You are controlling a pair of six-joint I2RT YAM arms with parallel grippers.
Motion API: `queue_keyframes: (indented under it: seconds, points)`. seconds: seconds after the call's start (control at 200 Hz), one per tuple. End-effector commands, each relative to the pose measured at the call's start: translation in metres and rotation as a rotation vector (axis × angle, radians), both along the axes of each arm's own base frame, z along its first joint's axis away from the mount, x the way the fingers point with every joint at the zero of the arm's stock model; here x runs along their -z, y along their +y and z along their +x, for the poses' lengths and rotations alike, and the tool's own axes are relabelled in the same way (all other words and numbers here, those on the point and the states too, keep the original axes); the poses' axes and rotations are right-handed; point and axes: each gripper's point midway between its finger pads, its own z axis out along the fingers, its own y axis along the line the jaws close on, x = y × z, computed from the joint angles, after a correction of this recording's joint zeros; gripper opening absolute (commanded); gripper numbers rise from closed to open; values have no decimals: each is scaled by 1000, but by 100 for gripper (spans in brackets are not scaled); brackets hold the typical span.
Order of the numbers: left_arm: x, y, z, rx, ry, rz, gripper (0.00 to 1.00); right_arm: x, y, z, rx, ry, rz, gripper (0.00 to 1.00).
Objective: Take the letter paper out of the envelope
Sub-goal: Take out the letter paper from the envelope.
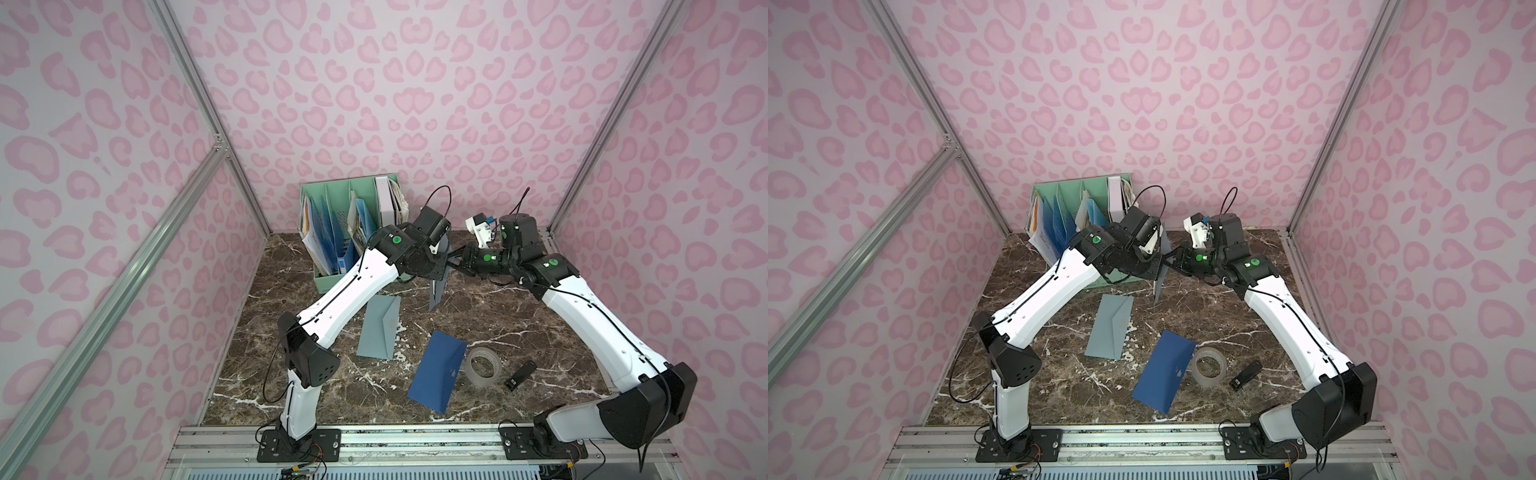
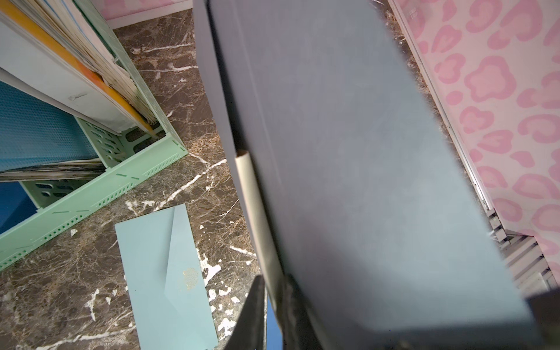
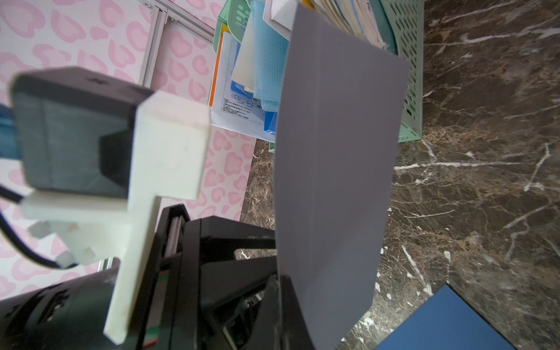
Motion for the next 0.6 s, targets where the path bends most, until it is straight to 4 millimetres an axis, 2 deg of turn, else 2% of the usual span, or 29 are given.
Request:
queue_keyframes:
  seconds: [0.0,0.235,0.595]
  points:
    - [-1,2,0,2,-5,10,12,-8,3,0,-11,-12,28,0]
    - [-4,-3,-1,18,-3,-12,0,-1,1,3,6,1,3,0]
    - [-6,-4,-4,18,3,-26,0,14,-6,8,42,21,-60,0]
